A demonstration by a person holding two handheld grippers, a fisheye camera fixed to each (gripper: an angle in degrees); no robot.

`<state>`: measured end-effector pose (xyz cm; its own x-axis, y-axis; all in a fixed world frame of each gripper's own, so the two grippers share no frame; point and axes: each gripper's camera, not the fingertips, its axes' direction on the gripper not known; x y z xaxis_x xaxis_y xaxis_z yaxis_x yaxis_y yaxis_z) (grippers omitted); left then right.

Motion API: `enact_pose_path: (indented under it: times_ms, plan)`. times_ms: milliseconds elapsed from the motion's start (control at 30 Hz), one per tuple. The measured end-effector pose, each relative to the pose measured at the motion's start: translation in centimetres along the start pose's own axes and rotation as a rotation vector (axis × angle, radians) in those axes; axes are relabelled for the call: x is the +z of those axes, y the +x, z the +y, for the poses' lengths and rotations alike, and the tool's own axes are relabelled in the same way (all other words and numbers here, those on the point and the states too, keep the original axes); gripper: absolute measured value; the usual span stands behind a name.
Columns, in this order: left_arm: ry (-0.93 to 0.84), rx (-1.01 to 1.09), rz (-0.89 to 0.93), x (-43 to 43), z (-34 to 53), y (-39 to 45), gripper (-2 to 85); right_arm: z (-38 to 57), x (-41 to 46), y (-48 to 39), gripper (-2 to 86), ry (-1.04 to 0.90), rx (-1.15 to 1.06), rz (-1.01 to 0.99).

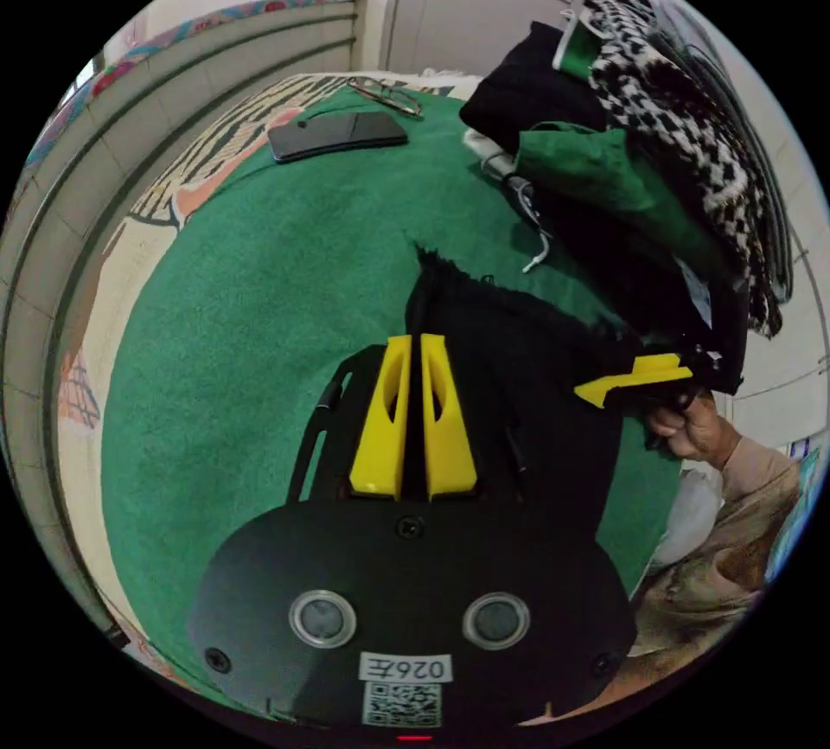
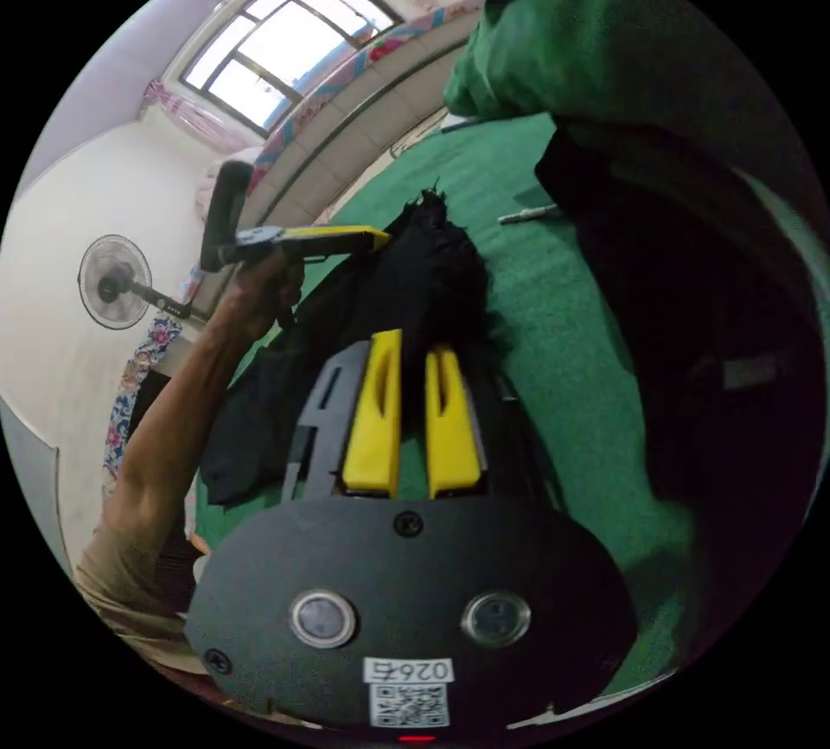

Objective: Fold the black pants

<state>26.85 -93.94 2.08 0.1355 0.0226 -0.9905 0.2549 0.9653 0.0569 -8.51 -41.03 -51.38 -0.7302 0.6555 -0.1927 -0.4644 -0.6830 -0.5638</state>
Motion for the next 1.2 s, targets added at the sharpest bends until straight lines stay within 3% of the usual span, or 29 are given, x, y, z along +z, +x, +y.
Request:
enact_pose_path:
  times_ms: [100,267,367,567,733,1000,1067,1200]
  plan:
    - [-0.044,0.060,0.032,-1.9,-1.8,0.3,0.3,0.5,-1.6,1.9,-0.9,0.042,0.008,-0.182]
    - [0.078,0.111,0.212,-8.6,-0.8,-1.0,0.0,3.7,-4.2,1.1,-1.1,0.163,-0.049,-0.211]
    - [0.138,0.124,0.178,-11.8,0.9,-0.5,0.0,5.2,-5.9,-1.3,-1.2,0.249,-0.105,-0.247]
    - [0.290,0.116,0.159,-19.3,9.6,-2.4,0.0,8.5,-7.9,-12.9,-1.2,0.271,-0.452,-0.332]
    - [0.369,0.001,0.115,-23.8,22.7,-6.7,0.0,11.4,-2.2,-25.8,-1.2,0.021,-0.759,-0.338]
    - [0.438,-0.483,0.198,-20.7,46.0,-17.0,-0.8,18.5,14.0,-37.9,2.9,-0.431,-1.033,-0.174]
    - [0.507,-0.578,0.200,-21.0,49.9,-18.5,-0.9,19.6,17.5,-39.2,5.3,-0.560,-1.049,-0.097]
    - [0.660,-0.640,0.235,-22.9,54.7,-19.1,-1.0,18.5,18.2,-39.2,5.0,-0.661,-0.881,-0.288]
